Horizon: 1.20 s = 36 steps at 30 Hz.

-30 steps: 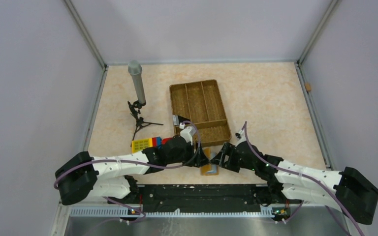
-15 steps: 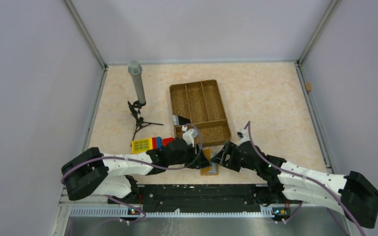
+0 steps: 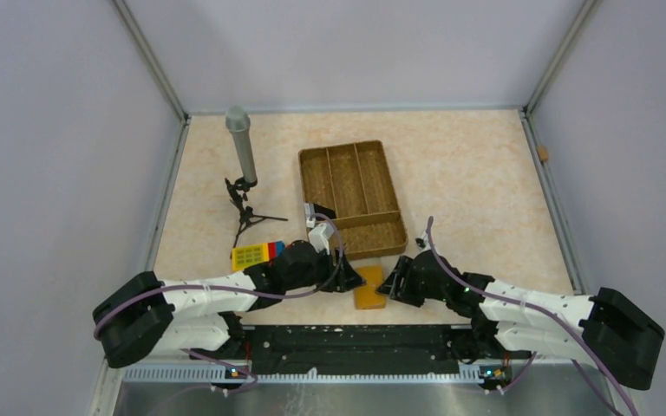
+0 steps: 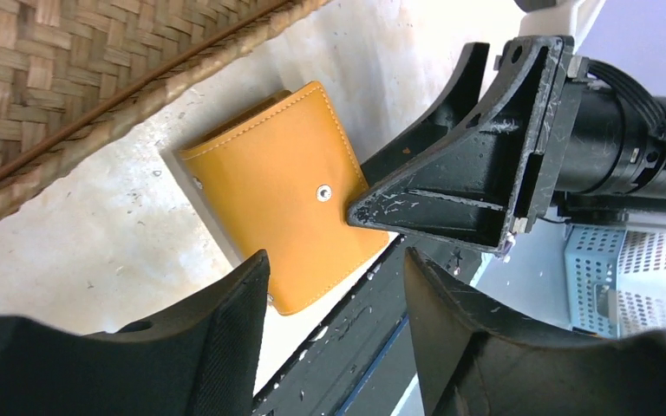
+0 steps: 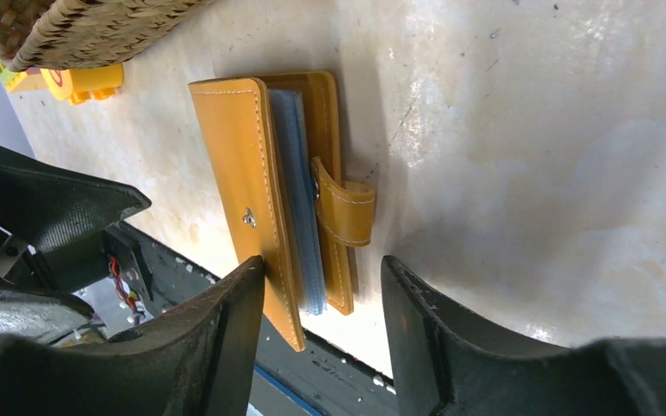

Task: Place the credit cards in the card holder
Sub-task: Close the card holder at the corner of the board.

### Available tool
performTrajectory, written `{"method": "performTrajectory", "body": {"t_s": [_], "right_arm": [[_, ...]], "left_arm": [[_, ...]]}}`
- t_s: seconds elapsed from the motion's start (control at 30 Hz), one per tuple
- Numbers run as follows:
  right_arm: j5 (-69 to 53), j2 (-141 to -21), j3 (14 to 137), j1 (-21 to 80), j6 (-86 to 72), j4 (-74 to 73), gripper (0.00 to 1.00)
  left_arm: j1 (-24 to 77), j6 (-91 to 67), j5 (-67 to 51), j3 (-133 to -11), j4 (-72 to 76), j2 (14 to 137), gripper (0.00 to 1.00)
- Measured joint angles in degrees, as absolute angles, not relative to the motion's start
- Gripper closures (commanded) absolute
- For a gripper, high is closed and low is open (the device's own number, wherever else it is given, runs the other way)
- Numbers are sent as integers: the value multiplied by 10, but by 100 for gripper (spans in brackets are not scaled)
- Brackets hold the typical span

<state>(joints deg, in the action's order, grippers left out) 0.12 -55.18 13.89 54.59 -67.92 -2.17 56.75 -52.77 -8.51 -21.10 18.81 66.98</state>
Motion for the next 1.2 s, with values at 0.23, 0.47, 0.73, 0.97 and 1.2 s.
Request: {"method": "performTrajectory", "body": {"t_s": [0.23, 0.47, 0.73, 0.97, 1.2], "right_arm": [[3, -573, 135, 546, -688, -5, 71], [-4, -618, 136, 546, -698, 32, 100], [-12, -642, 135, 546, -708, 69, 100], [-15, -644, 124, 546, -714, 91, 100], [-18, -625, 109, 545, -710, 105, 67]], "left_arm": [[559, -559, -83, -197, 180, 671, 34], [558, -612, -84, -182, 199, 720, 34], [553, -657, -117, -178, 305, 805, 45], [552, -665, -123, -167, 348, 831, 67], [550, -660, -127, -157, 374, 830, 100]]}}
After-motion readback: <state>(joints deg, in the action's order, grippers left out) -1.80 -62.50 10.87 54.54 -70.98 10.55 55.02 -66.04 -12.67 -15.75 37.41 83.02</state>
